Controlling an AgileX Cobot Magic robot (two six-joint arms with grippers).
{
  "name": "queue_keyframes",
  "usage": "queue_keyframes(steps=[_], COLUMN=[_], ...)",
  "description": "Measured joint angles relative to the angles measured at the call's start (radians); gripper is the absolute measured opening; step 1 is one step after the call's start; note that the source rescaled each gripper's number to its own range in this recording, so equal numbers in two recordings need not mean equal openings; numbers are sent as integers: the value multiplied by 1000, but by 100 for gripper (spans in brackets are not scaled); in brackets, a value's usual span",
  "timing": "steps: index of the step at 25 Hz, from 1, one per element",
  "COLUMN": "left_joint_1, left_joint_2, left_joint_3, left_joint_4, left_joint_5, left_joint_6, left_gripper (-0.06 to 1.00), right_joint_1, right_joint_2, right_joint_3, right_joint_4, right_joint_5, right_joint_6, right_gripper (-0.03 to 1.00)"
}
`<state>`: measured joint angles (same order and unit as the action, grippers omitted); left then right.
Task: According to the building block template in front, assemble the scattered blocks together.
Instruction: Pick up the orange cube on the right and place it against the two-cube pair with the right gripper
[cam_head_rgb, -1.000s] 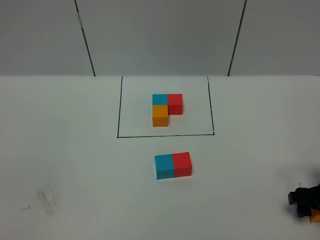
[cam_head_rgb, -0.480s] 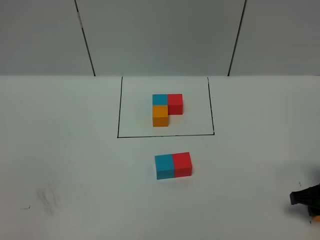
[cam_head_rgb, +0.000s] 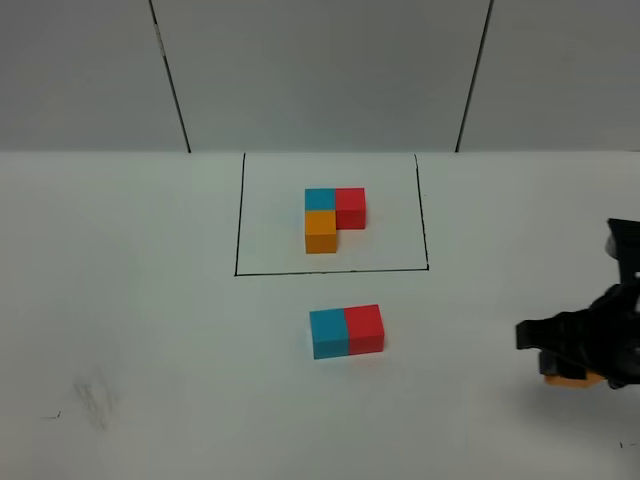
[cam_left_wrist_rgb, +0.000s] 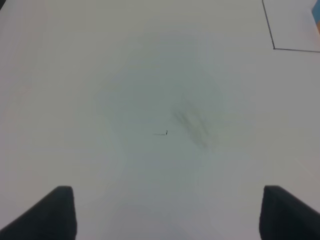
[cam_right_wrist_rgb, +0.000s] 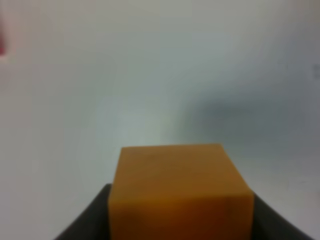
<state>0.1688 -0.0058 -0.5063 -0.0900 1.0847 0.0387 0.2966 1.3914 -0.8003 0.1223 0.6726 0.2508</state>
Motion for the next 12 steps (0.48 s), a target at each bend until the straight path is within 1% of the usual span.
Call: queue_keyframes(steps=[3,6,9,12], left_joint_1=[0,0,0,0], left_joint_2=[0,0,0,0], left_joint_3=[0,0,0,0], left_joint_4=[0,0,0,0], left_joint_5=[0,0,0,0], left_joint_6=[0,0,0,0], left_gripper=[65,65,65,65], right_joint_1=[127,231,308,373], right_joint_2=[25,86,163,232], right_joint_3=[-45,-91,-137,-183], right_joint_4=[7,-2,-6,-13], right_joint_5=[-23,-25,-7,36], right_joint_6=[29,95,197,373], right_gripper=[1,1,1,1])
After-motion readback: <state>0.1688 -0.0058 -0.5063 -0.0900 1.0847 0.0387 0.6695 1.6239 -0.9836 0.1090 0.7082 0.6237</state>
